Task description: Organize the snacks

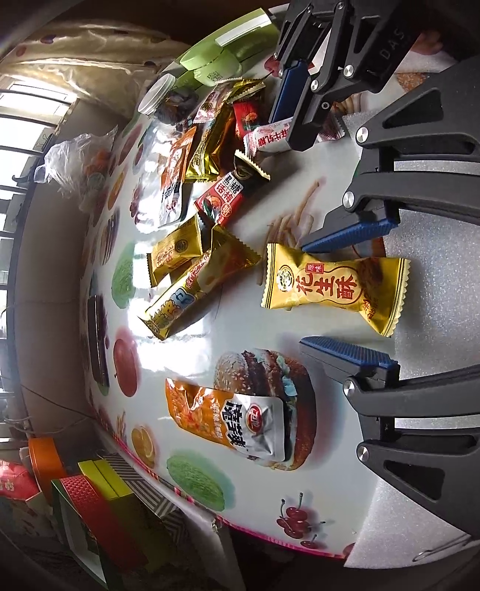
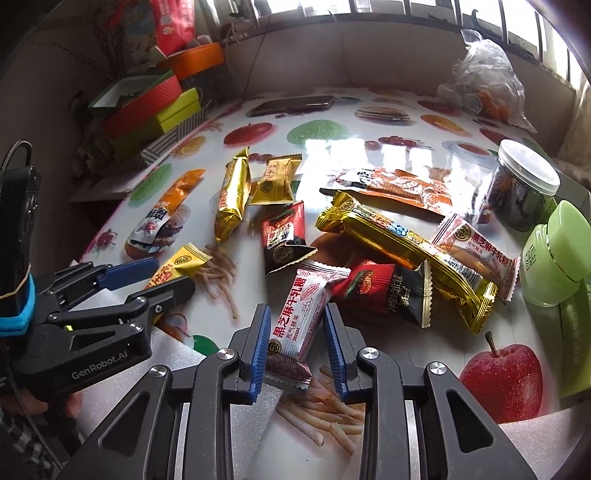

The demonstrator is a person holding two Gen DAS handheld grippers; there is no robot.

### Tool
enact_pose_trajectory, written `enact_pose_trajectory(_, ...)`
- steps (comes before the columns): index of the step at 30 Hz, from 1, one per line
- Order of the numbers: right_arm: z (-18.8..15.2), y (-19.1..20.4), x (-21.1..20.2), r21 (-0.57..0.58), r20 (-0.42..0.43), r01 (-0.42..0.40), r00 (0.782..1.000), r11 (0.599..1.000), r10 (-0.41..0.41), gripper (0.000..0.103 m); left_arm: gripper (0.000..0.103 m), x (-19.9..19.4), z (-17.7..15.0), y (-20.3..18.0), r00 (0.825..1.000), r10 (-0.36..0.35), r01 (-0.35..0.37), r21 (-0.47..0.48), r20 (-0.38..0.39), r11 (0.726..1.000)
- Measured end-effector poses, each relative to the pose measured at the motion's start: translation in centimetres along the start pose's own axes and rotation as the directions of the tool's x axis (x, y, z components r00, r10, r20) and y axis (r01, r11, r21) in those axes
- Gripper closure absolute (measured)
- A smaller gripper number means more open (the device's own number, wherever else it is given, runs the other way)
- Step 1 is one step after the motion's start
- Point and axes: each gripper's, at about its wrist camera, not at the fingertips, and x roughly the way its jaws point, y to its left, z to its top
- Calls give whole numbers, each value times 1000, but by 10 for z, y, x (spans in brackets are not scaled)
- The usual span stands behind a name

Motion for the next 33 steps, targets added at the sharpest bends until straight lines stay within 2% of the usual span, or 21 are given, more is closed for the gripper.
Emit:
enact_pose_trajectory(4, -1, 0, -2, 0, 3, 4, 1000, 1000, -4, 85, 73, -1, 1, 1, 1000, -3, 3, -11, -2, 1000)
enact_pose_trajectory(19, -2, -9, -16, 35, 40, -7, 999, 999, 6, 86, 75, -14, 3, -5, 999, -32, 33, -30, 16, 999)
enact_pose_trajectory(31, -1, -24, -44, 80, 106, -3, 994, 997, -5, 86, 75, -31, 10, -29, 998, -47, 46, 13, 42, 999)
enact_pose_trajectory(33, -1, -28, -48, 92, 116, 1, 993, 996, -12, 86, 90, -32, 11, -33, 998, -51, 50, 19, 43, 999)
